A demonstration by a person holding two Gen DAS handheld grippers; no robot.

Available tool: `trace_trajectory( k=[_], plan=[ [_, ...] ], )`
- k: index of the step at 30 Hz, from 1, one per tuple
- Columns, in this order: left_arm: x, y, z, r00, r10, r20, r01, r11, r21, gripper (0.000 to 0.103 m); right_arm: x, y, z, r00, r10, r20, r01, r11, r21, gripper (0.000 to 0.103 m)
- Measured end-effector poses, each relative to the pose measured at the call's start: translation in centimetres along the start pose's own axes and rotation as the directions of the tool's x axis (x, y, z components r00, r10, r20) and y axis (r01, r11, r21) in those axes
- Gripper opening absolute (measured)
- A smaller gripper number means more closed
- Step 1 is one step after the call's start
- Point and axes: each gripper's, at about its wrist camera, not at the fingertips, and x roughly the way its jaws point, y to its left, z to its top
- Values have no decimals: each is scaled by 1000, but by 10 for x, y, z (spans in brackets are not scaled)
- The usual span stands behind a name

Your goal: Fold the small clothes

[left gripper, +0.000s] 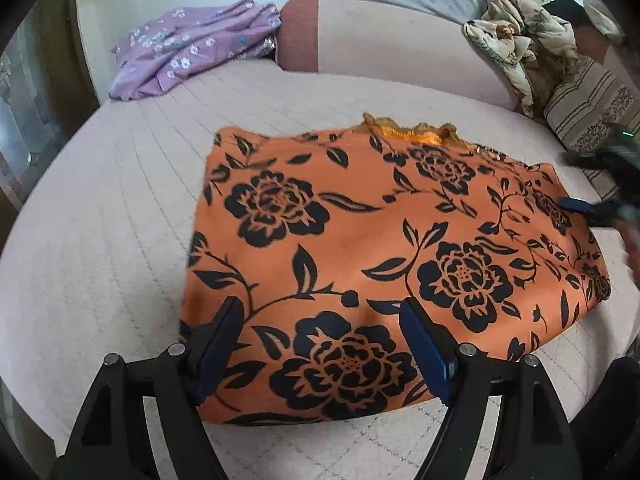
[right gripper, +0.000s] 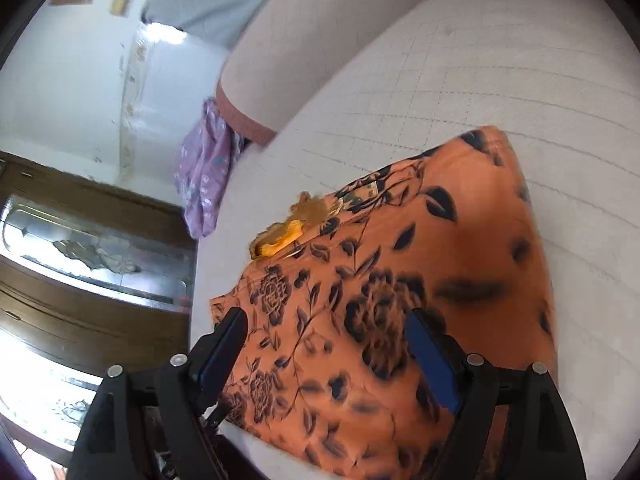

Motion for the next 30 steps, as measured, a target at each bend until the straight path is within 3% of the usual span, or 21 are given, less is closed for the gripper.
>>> trace_trajectory(
  k=[1,3,5,8,12,16,18,19,20,22,25,28,30],
  plan=[
    [5,0,0,1000,11,-23,-11,1000,-3,81,14,-14,15,996,-93,9,93,995,19,84],
    [8,1,-2,999,11,-38,-11,1000,-2,81,14,-41,36,996,-39,84,25,988,153,84],
    [7,0,-4,999,17,-31,-17,1000,12,81,-3,-50,52,976,-103,193,62,976,209,84],
    [7,1,-2,999,16,-29,-15,1000,9,81,-16,-49,50,976,-101,191,55,971,234,84],
    [4,1,-1,1000,4,-21,-4,1000,-7,81,-57,-4,-3,962,-128,241,122,992,40,85],
    [-5,-3,-4,1000,-17,-10,16,1000,-22,81,-66,15,-78,989,17,150,-16,1000,-10,95],
    [-9,-6,-5,1000,-24,-3,24,1000,-17,81,-52,8,-105,997,14,76,-11,999,-44,95],
    [-11,-8,-6,1000,-27,-5,27,1000,-10,81,-49,-1,-111,997,-25,72,27,999,-32,95],
    [-10,-9,-7,1000,-20,-15,20,1000,-5,81,-44,-16,-116,992,-99,72,97,995,25,89],
    [-14,-7,-10,999,-6,-33,6,1000,2,81,-61,-29,-124,984,-53,169,27,989,149,89],
    [-27,-2,-12,1000,-4,4,4,999,-35,81,-85,-5,-135,965,-62,257,37,994,103,91],
    [-32,-3,-10,1000,-15,9,16,998,-53,81,-89,9,-155,970,-11,242,-12,996,92,92],
    [-33,-7,-10,1000,-21,11,22,999,-44,81,-81,-7,-176,977,-37,208,2,987,163,92]
  ],
)
